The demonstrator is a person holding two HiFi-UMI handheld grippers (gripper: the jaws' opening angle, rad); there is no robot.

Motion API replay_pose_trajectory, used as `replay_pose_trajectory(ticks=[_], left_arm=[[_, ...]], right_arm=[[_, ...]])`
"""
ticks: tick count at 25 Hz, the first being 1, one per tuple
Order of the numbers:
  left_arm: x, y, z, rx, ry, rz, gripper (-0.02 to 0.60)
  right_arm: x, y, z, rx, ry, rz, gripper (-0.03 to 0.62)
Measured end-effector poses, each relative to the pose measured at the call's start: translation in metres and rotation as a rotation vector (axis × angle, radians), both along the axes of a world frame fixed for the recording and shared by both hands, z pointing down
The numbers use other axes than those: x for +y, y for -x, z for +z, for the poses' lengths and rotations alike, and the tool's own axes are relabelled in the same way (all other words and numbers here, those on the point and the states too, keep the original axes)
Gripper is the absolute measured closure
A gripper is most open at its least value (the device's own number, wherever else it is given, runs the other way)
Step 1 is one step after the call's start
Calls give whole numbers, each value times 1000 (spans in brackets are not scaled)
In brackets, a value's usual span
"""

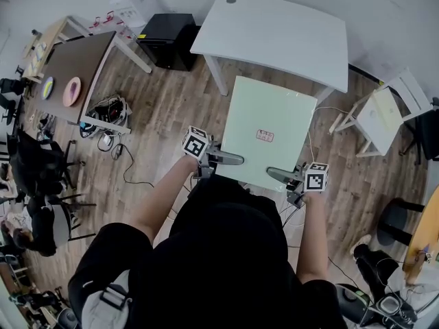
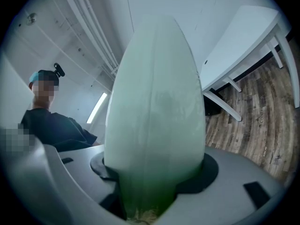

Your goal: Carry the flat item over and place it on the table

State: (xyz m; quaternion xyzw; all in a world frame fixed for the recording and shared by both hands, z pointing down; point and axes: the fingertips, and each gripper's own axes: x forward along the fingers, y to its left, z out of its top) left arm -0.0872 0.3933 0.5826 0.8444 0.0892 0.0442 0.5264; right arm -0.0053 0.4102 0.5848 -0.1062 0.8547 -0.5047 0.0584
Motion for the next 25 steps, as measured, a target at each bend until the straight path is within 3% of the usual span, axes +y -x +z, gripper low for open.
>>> replay_pose_trajectory(ticks=[4,8,11,25], left_arm=[[-10,-5,11,1,-1,10,281],[-32,-15,12,11,68,3,281],[-58,-18,13,10,77,13,282],[-233,-26,6,45,120,-1,282]], right_arm=[[-10,-7,8,-3,22,4,298],[-32,-15,12,-5,67,17,298],[-57,-18,13,-2,80,28,298],[-233,-27,1,30,133,33,298]])
